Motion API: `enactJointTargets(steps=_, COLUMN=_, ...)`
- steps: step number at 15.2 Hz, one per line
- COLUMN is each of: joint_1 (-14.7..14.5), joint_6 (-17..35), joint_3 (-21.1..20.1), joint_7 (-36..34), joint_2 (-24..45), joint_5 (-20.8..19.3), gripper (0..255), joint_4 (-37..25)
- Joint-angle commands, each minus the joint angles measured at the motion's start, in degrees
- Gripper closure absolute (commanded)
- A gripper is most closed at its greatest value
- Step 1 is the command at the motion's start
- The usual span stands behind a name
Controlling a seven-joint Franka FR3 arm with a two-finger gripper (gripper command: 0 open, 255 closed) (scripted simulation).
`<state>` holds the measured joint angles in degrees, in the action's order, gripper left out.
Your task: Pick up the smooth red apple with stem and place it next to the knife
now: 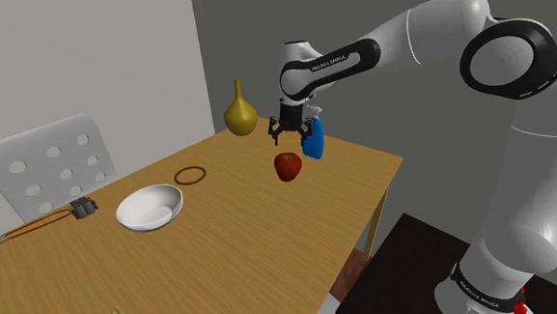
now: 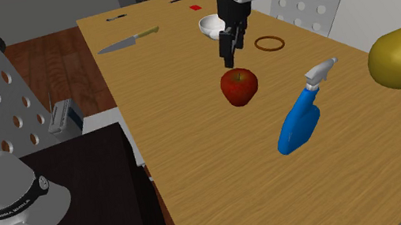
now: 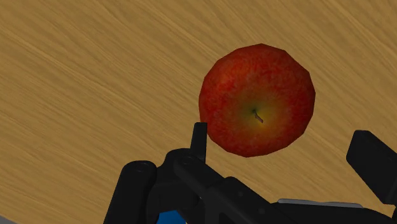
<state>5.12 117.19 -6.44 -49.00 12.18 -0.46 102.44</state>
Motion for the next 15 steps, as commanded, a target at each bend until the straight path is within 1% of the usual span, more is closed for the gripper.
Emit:
enactJointTargets(steps=1, joint_1=-0.01, joint_6=0.88, joint_3=0.15, joint_7=-0.53, joint_2=1.2, joint_5=-0.22, gripper=0, joint_4=-0.23)
enactJointTargets(steps=7, joint_1=-0.1, joint_6=4.66, joint_3=0.2, joint_7=-0.67, joint_2=2.84, joint_5=-0.44, gripper=0, joint_4=1.92)
enactJointTargets(steps=14, joint_1=-0.09, joint_6=4.64, joint_3=0.2, joint_7=-0.67, joint_2=2.83, joint_5=-0.44, gripper=0, joint_4=1.91)
enactJointTargets(steps=15, joint_1=-0.09, joint_6=4.64, joint_3=0.2, joint_7=-0.67, joint_2=2.83, joint_5=-0.44, gripper=255, joint_4=1.91)
